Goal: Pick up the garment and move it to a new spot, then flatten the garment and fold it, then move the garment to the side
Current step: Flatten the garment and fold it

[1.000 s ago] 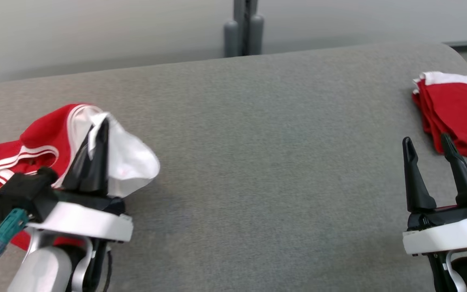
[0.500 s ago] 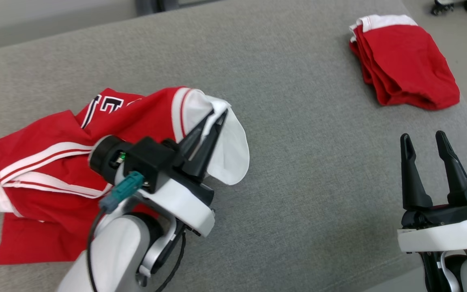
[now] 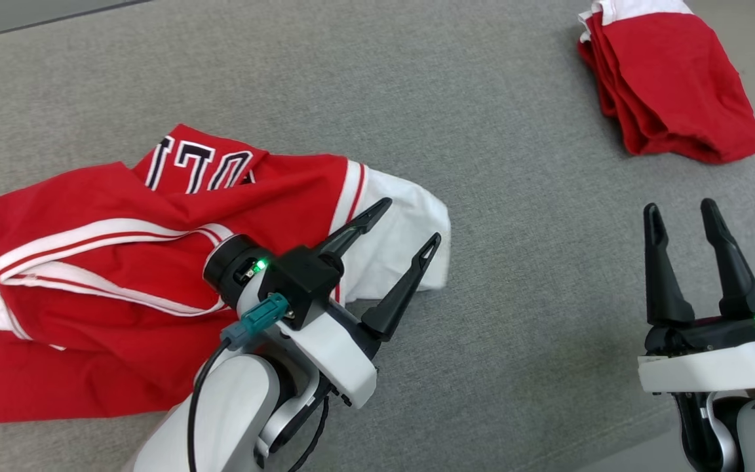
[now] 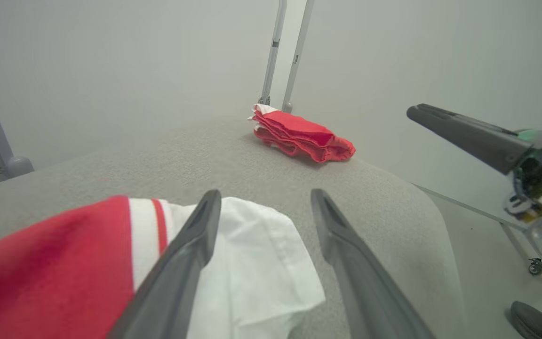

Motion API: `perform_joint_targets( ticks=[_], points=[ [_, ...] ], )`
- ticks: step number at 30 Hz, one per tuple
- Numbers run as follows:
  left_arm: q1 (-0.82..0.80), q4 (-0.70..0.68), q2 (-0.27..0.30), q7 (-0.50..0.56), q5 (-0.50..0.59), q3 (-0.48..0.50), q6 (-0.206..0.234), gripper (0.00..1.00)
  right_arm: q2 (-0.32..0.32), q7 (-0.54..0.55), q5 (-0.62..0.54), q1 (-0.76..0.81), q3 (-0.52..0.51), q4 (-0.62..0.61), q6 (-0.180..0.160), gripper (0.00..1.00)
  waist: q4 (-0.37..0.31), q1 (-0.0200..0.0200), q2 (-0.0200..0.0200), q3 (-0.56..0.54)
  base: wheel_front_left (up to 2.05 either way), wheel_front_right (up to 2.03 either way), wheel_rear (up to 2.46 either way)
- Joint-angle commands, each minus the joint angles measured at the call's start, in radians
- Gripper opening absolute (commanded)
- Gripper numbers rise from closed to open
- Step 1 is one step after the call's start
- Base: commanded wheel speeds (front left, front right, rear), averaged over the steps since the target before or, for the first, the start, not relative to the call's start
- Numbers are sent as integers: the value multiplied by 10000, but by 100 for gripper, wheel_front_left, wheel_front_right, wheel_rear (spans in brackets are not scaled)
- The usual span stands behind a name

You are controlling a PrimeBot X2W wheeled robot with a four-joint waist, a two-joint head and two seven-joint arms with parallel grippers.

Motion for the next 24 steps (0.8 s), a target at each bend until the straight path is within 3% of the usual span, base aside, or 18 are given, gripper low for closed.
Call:
perform_joint_targets(
  ticks=[1,7,20,24],
  points=[
    [-63,-2,53,-179,-125,64,-73,100,-47,32,-129,-144,-126,-2,3,100,259,0,0,-218,0,0,0],
    [149,-174,207,-811,-310,735,297,100,-44,200,-322,-74,-248,0,3,100,784,0,0,-686,0,0,0],
    [1449,136,1301,-2157,-1320,3689,1769,100,-49,900,-747,239,-393,-226,3,100,2166,0,0,-1691,0,0,0],
    [2002,278,1440,-2427,-1573,4197,1855,100,-48,1058,-832,355,-496,-221,3,100,2572,0,0,-2001,0,0,0]
  ],
)
